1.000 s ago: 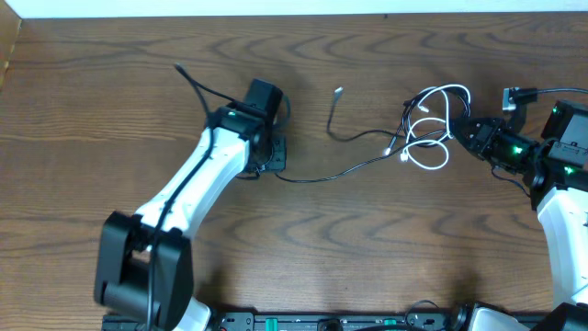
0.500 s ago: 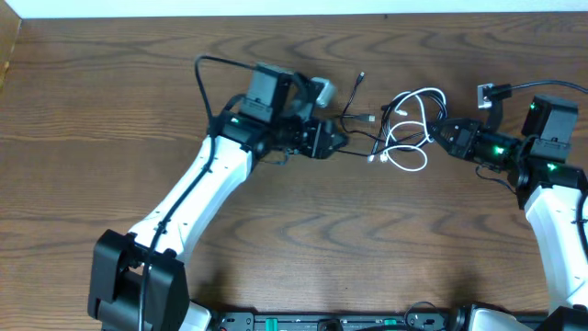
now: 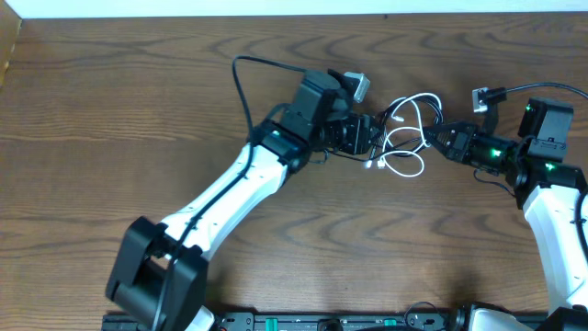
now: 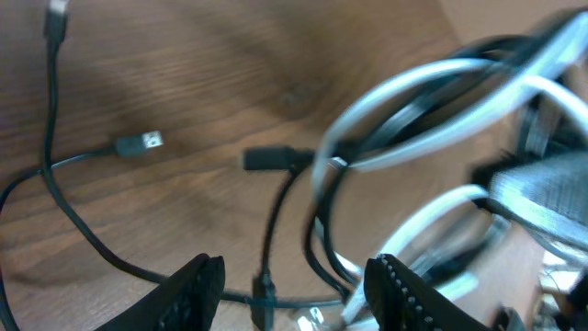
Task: Untangle cables
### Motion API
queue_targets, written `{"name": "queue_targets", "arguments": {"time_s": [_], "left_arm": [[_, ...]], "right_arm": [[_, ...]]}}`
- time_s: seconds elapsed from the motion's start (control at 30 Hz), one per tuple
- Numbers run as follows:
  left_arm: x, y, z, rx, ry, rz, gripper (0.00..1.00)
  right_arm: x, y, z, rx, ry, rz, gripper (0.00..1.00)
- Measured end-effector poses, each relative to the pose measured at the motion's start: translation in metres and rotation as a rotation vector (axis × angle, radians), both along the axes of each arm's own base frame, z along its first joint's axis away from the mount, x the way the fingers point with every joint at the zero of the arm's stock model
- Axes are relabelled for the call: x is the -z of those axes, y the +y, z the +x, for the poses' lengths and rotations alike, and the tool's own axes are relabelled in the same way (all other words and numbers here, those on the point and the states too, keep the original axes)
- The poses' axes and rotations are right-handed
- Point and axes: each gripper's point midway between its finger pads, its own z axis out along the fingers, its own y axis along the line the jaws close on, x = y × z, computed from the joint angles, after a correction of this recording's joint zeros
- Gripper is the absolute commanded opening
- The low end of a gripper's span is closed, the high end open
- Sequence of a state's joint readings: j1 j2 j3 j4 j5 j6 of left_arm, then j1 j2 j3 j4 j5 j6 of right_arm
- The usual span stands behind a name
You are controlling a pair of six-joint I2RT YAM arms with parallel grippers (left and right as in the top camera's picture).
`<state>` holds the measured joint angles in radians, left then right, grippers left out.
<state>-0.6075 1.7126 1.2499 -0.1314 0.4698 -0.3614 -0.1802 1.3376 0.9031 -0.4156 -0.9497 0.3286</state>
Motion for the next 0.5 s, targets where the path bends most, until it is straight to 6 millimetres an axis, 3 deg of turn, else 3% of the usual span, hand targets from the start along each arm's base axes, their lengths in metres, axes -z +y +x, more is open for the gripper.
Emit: {"name": "queue_targets", "arguments": {"time_s": [0.2, 0.37, 0.43, 0.5], "left_arm": [[0.028, -0.009, 0.008, -0.059, 0.043, 0.023, 0.54], [0.032, -0.009, 0.012, -0.090, 0.047, 0.027, 0.54], [0.033, -0.008, 0.014, -0.101, 0.045, 0.032, 0.48], [0.034, -0.006, 0.015, -0.111, 0.045, 0.039, 0.31]], "right_arm": [[0.001, 0.009, -0.003, -0.028, 0.002, -0.003, 0.01], [0.001, 0.018, -0.006, -0.060, -0.003, -0.007, 0.01], [0.001, 0.021, -0.007, -0.070, -0.005, -0.008, 0.01], [0.001, 0.023, -0.007, -0.076, -0.005, -0.009, 0.01]]}}
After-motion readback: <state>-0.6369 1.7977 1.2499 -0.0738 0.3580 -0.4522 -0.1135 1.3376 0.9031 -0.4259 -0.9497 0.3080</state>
